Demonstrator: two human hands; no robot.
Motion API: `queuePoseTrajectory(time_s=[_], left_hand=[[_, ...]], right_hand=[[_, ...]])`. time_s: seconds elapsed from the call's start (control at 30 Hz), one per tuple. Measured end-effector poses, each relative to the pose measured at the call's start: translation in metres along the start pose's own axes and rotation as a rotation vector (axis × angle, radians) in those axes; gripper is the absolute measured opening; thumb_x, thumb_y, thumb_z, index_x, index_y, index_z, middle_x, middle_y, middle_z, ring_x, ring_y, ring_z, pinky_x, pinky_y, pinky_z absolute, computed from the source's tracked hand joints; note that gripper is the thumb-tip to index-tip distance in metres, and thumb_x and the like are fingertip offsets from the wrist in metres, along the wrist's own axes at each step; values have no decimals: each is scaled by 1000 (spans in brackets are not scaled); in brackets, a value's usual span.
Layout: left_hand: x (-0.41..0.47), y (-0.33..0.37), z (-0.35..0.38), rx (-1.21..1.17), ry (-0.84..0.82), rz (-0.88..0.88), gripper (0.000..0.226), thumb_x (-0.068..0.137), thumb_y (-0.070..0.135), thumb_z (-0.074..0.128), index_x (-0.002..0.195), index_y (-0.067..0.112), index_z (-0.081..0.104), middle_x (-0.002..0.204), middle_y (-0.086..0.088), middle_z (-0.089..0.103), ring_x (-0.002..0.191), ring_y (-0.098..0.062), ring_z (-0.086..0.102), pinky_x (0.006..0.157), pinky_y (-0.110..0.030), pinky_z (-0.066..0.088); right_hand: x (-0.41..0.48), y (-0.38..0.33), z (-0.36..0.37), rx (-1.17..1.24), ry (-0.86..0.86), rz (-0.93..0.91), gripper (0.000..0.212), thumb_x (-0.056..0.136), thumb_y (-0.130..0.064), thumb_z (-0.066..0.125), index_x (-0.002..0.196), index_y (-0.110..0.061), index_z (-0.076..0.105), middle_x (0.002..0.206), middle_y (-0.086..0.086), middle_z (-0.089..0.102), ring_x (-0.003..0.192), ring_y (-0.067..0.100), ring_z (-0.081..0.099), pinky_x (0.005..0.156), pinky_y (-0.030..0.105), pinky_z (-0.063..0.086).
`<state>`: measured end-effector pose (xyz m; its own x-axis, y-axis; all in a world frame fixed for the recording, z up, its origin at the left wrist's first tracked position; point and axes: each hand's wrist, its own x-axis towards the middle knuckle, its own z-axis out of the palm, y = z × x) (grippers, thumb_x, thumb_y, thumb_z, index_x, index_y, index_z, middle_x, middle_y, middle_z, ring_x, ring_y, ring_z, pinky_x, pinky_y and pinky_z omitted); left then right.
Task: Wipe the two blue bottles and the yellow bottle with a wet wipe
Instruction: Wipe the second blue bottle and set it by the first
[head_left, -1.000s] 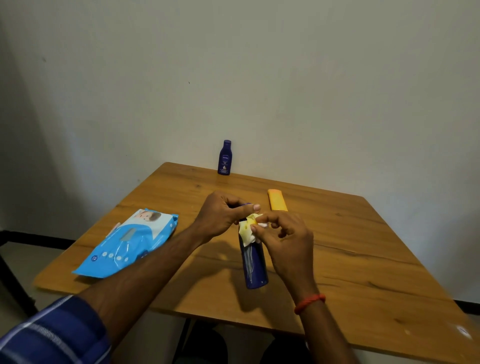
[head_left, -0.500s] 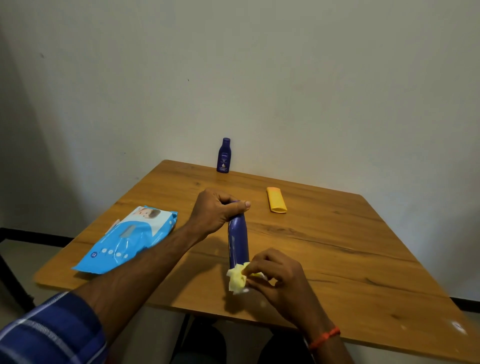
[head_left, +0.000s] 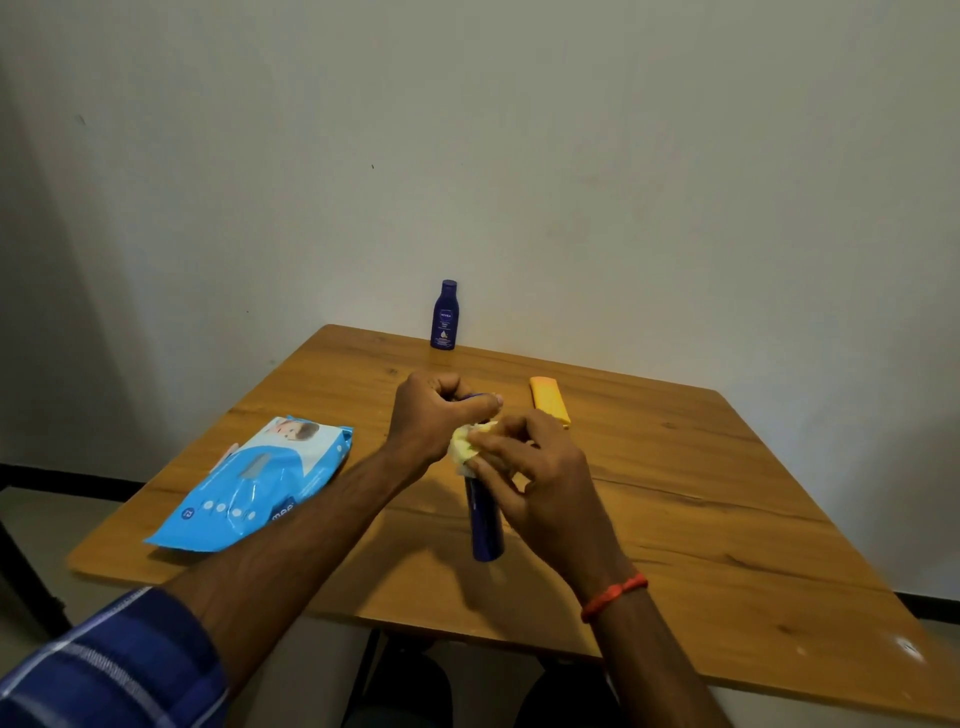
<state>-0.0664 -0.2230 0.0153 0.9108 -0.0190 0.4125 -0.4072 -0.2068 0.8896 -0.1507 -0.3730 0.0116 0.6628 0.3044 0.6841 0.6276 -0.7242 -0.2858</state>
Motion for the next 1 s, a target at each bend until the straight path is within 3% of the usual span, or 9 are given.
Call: queuePoseTrajectory(time_s=[0.07, 0.2, 0.37, 0.5, 0.6, 0.7, 0.77, 0.9, 1.0], left_hand=[[0, -3, -3, 37, 24, -9, 31, 78, 18, 80, 62, -1, 62, 62, -19, 64, 55, -27, 59, 59, -46, 56], [-2, -7, -8, 119, 38, -47, 28, 79, 16, 76, 55, 9, 63, 56, -8, 64, 51, -16, 57, 60, -40, 55], [-5, -8, -15, 214, 11, -77, 27, 80, 24, 73, 56, 14, 67, 55, -2, 66, 52, -12, 60, 62, -43, 57], [-6, -4, -16, 236, 2, -92, 29, 78, 30, 69, 53, 18, 60, 53, 2, 61, 52, -11, 56, 62, -44, 56], [-6, 2, -13, 225, -21, -99, 30, 72, 33, 60, 46, 22, 51, 46, 9, 49, 50, -9, 46, 60, -45, 51], [-8, 11, -11, 271, -72, -103, 31, 78, 35, 54, 49, 29, 60, 52, 12, 57, 56, -11, 53, 64, -43, 50], [-11, 14, -10, 305, -95, -101, 31, 89, 33, 53, 61, 31, 66, 66, 13, 64, 70, -12, 60, 70, -40, 51], [-11, 13, -8, 360, -91, -121, 38, 98, 32, 49, 65, 21, 61, 68, 3, 60, 67, -15, 53, 69, -36, 42], [-9, 13, -10, 422, -99, -192, 39, 99, 35, 47, 72, 13, 65, 75, -5, 64, 71, -20, 56, 68, -35, 42]], right_hand=[[-12, 2, 1, -7, -108, -40, 31, 87, -29, 60, 116, -19, 67, 108, -1, 55, 91, 5, 50, 72, 13, 44], [-37, 2, 6, 41, -207, -42, 29, 85, -28, 60, 113, -27, 66, 106, -5, 55, 91, 4, 52, 71, 17, 50], [-55, 4, 1, 138, -261, 5, 27, 84, -28, 69, 111, -33, 69, 103, -13, 53, 92, -1, 52, 73, 9, 45], [-51, 3, 1, 149, -185, 51, 24, 83, -25, 70, 106, -30, 73, 102, -14, 54, 94, -2, 52, 76, 7, 43], [-38, 3, 9, 155, -22, 142, 26, 80, -13, 73, 101, -27, 74, 101, -12, 56, 99, -6, 51, 80, 5, 43], [-22, 1, 12, 232, 142, 249, 32, 79, -7, 75, 102, -29, 72, 98, -12, 60, 98, -5, 55, 81, 9, 48], [-10, -1, 13, 217, 184, 251, 27, 81, -10, 74, 104, -25, 73, 98, -9, 61, 95, -4, 56, 80, 10, 48], [2, -7, 10, 70, 88, 116, 25, 88, -27, 62, 110, -21, 72, 104, 0, 61, 96, 11, 54, 77, 23, 49], [-8, -1, 4, -24, -43, 58, 31, 88, -30, 63, 119, -28, 66, 113, 0, 57, 100, 10, 51, 77, 21, 49]])
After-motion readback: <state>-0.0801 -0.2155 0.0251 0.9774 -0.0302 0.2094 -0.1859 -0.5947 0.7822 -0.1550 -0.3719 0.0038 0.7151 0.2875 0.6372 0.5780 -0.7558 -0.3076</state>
